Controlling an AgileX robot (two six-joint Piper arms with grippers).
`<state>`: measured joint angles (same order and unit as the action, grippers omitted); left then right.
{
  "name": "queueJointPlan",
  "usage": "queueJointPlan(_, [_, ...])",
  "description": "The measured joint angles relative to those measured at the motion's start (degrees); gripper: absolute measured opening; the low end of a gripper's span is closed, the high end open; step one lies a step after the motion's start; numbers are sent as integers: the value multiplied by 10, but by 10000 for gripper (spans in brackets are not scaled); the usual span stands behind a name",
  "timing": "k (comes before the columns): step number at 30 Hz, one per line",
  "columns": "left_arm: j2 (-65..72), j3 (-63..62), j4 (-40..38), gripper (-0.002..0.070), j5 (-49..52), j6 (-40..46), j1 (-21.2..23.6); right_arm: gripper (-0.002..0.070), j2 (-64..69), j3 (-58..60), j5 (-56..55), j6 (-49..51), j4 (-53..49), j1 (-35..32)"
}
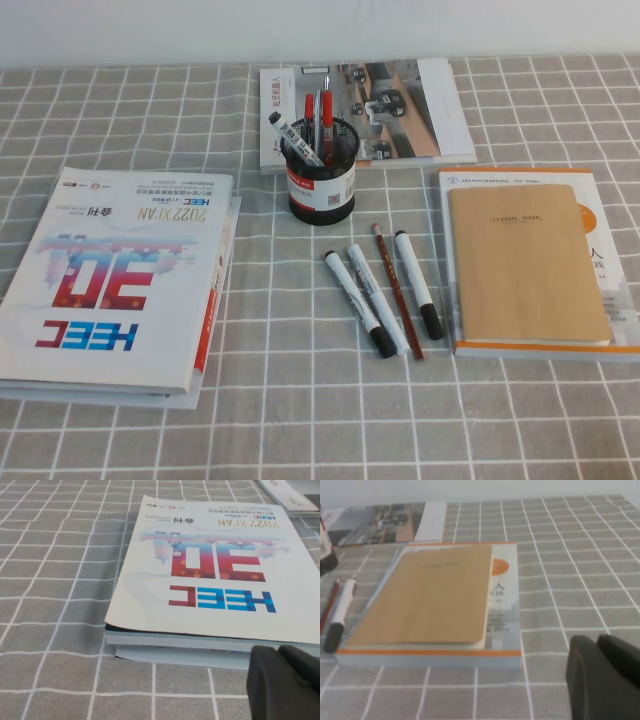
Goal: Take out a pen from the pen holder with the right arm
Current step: 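Take a marker out of the pen holder and lay it on the table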
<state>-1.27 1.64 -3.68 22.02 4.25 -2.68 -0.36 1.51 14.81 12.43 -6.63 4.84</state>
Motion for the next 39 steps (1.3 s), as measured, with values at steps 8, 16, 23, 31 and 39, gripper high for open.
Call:
queueJointPlan(8, [1, 0, 2, -5, 0, 0, 0, -12, -1, 1, 55, 0, -18, 0])
queueJointPlan(16, [1, 0, 2, -5, 0, 0, 0, -12, -1, 1, 68, 0, -18, 0])
queueJointPlan(23, [1, 0, 2, -5, 0, 0, 0, -12, -1, 1, 68, -110, 59, 0])
queueJointPlan(31, [1, 0, 2, -5, 0, 0, 0, -12, -1, 1, 69, -149, 98, 0])
queueJointPlan(39, [1, 0, 2, -5, 0, 0, 0, -12, -1, 1, 69, -150, 100, 0])
